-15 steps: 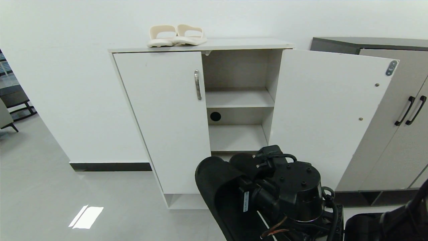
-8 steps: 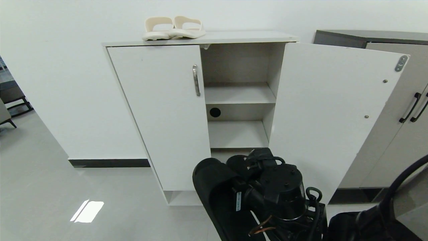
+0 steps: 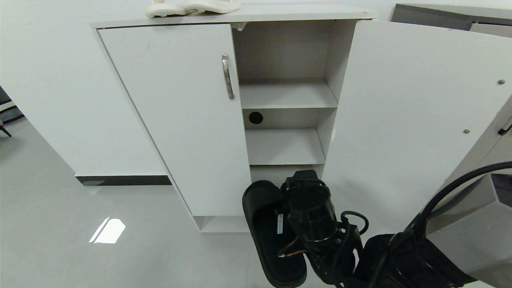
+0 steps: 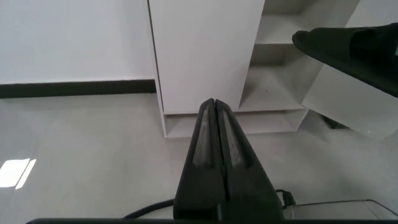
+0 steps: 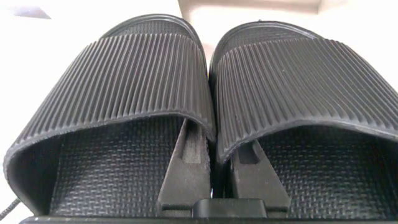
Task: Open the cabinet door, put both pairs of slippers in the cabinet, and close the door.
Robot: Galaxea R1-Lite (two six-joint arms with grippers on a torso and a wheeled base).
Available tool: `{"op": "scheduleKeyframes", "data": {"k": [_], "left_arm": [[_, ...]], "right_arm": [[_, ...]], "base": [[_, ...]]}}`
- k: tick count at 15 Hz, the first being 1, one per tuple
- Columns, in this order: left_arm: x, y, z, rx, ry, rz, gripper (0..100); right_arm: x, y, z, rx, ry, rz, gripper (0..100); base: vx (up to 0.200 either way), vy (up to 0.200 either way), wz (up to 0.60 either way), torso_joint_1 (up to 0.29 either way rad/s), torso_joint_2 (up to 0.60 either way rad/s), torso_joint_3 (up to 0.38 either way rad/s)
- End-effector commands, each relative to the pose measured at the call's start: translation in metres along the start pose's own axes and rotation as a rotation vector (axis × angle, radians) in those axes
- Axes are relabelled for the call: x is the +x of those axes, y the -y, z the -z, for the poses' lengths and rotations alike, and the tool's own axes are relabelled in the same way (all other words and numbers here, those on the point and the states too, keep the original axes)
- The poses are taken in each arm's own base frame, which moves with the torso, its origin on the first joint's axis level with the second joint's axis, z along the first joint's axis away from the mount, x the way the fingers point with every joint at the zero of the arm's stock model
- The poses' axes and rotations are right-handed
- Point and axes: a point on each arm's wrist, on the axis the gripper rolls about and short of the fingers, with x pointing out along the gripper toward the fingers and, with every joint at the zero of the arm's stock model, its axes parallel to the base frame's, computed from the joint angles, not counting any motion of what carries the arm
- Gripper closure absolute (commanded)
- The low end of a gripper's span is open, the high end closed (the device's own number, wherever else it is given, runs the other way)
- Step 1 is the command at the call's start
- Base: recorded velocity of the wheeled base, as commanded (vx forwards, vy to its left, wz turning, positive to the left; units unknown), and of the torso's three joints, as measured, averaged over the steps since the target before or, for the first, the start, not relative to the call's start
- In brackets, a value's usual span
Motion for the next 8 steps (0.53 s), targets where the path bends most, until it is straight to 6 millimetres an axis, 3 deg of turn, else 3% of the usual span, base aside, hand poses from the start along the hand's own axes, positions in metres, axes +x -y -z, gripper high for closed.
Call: {"op": "scheduleKeyframes", "data": {"k": [1,8], "left_arm": [[0.0001,0.0000,0.0000,0.000,-0.002,0.000,100],[0.0001,0.0000,0.0000,0.001,-0.002,-0.001,100]], "right_arm": [[0.0072,0.0019,0.0037,0.001,0.001,0.027,100],[0.0170,0.0002,0.0096,-0.024,0.091,0.103,100]], "base": [[0.000,0.000,0.00,0.007,0.00,-0.198],[0.000,0.000,0.00,0.004,0.00,-0.170]]}}
